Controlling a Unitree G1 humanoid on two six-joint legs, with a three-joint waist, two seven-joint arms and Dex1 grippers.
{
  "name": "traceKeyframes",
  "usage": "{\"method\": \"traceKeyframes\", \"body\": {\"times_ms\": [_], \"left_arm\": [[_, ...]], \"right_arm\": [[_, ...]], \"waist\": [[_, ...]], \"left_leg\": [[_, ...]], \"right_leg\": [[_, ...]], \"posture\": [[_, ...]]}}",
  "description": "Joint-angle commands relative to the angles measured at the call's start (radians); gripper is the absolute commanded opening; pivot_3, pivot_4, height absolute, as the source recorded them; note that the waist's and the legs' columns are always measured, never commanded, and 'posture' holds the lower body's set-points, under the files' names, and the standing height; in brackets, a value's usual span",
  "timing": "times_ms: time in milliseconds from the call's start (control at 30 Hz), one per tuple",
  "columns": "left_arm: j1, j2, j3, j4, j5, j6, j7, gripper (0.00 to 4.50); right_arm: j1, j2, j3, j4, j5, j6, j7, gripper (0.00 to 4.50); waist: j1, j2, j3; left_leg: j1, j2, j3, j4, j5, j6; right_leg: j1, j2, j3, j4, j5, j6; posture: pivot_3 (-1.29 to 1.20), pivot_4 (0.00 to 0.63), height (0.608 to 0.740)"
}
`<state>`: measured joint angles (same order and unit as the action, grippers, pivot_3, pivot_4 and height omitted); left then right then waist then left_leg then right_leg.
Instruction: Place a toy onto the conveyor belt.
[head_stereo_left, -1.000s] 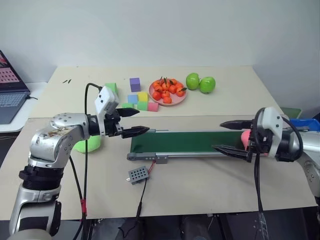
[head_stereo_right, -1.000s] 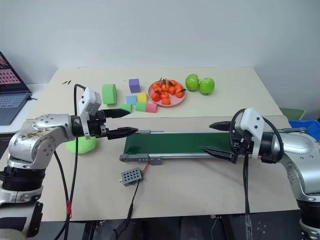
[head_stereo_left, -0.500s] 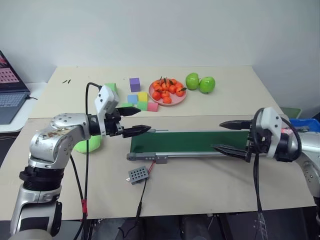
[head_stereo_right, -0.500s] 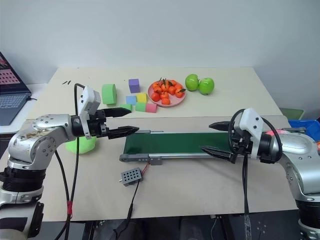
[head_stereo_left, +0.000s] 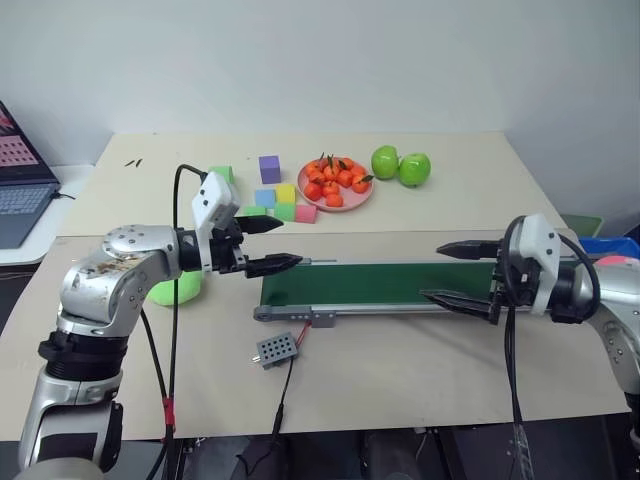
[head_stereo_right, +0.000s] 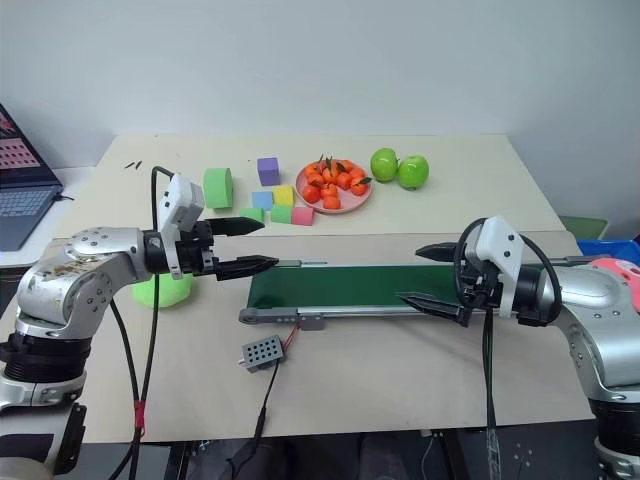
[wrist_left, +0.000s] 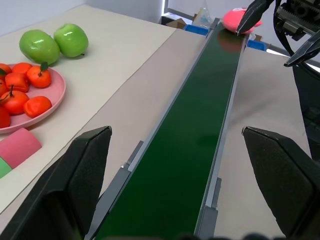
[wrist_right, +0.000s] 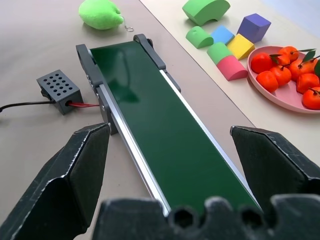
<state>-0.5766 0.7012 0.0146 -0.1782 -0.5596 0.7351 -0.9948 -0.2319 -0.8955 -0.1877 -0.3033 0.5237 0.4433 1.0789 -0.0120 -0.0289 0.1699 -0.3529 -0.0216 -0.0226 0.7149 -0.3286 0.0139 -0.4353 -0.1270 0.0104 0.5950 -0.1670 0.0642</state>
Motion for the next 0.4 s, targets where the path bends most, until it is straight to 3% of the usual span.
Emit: {"method": "traceKeyframes", "body": {"times_ms": [33, 400], "left_arm": [[-0.025, 0.008, 0.005, -0.015, 0.001, -0.024, -0.008, 4.47], [-0.011, 0.033, -0.008, -0.013, 0.035, -0.044, -0.029, 4.47]], "right_arm": [[-0.021, -0.001, -0.015, -0.006, 0.002, -0.021, -0.003, 4.5], [-0.018, 0.002, -0.007, -0.006, -0.007, -0.027, -0.007, 4.5]], "waist": [[0.0, 0.0, 0.0], [-0.001, 0.0, 0.0]], "left_leg": [[0.0, 0.0, 0.0, 0.0, 0.0, 0.0], [0.0, 0.0, 0.0, 0.0, 0.0, 0.0]], "right_leg": [[0.0, 0.0, 0.0, 0.0, 0.0, 0.0], [0.0, 0.0, 0.0, 0.0, 0.0, 0.0]], "posture": [[0.0, 0.15, 0.738], [0.0, 0.15, 0.738]]}}
